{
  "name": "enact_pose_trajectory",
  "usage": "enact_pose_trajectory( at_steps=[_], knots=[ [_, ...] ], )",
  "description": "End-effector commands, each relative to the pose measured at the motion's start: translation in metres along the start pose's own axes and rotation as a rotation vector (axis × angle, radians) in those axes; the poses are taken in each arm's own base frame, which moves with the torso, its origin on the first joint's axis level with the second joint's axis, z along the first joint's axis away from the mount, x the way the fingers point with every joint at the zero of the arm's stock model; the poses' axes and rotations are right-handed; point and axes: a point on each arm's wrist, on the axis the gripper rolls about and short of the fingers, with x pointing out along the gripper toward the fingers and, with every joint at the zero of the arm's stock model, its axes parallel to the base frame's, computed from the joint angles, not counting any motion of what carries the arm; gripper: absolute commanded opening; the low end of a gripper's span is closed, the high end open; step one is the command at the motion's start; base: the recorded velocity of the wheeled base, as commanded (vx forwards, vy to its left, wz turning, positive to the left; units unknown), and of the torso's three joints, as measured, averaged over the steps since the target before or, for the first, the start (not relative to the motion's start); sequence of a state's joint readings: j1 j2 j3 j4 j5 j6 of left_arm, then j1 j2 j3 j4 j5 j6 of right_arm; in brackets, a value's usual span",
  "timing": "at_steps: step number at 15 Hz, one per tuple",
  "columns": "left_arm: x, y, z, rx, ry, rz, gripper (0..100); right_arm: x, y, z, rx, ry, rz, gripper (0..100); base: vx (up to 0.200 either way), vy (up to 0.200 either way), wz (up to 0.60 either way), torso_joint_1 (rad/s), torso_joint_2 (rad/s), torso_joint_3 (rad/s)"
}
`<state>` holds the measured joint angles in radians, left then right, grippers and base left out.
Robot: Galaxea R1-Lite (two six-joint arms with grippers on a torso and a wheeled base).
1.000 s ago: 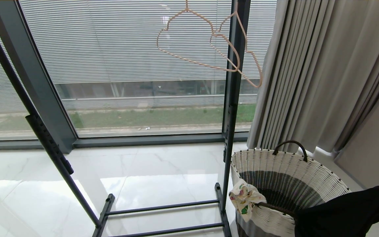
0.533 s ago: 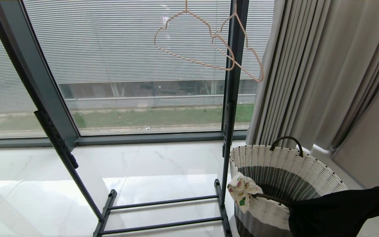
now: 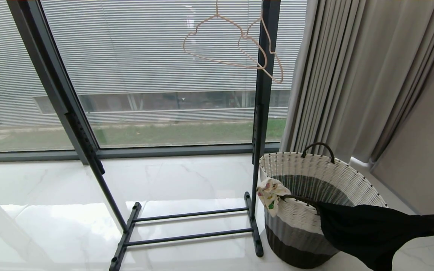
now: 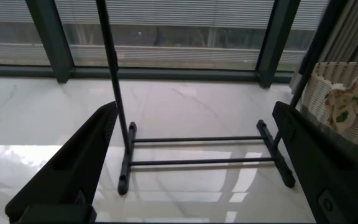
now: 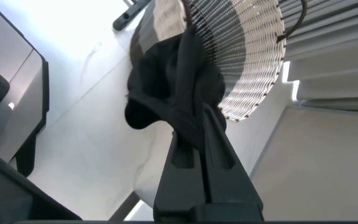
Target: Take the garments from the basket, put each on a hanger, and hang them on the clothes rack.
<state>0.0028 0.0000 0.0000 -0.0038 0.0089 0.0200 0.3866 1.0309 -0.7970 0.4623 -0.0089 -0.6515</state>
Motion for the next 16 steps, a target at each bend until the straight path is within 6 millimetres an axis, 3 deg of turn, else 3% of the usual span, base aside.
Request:
enact_pose_trajectory(
  at_steps=[1, 13, 14, 16],
  knots=[
    [0.0, 0.0, 0.0, 0.0, -0.001, 0.001, 100, 0.001, 0.0, 0.001, -0.006, 0.0, 0.008, 0, 0.0, 0.0, 0.0, 0.0, 0.0, 0.0],
    [0.0, 0.0, 0.0, 0.006, -0.003, -0.013, 100, 0.02, 0.008, 0.013, -0.076, 0.015, 0.111, 0, 0.0, 0.0, 0.0, 0.0, 0.0, 0.0],
    [-0.002, 0.0, 0.025, -0.012, -0.063, -0.058, 100, 0.02, 0.008, 0.013, -0.076, 0.01, 0.111, 0, 0.0, 0.0, 0.0, 0.0, 0.0, 0.0],
    [0.032, 0.0, 0.144, -0.215, -0.082, -0.164, 100, 0.02, 0.009, 0.013, -0.073, -0.001, 0.126, 0, 0.0, 0.0, 0.0, 0.0, 0.0, 0.0]
  ],
)
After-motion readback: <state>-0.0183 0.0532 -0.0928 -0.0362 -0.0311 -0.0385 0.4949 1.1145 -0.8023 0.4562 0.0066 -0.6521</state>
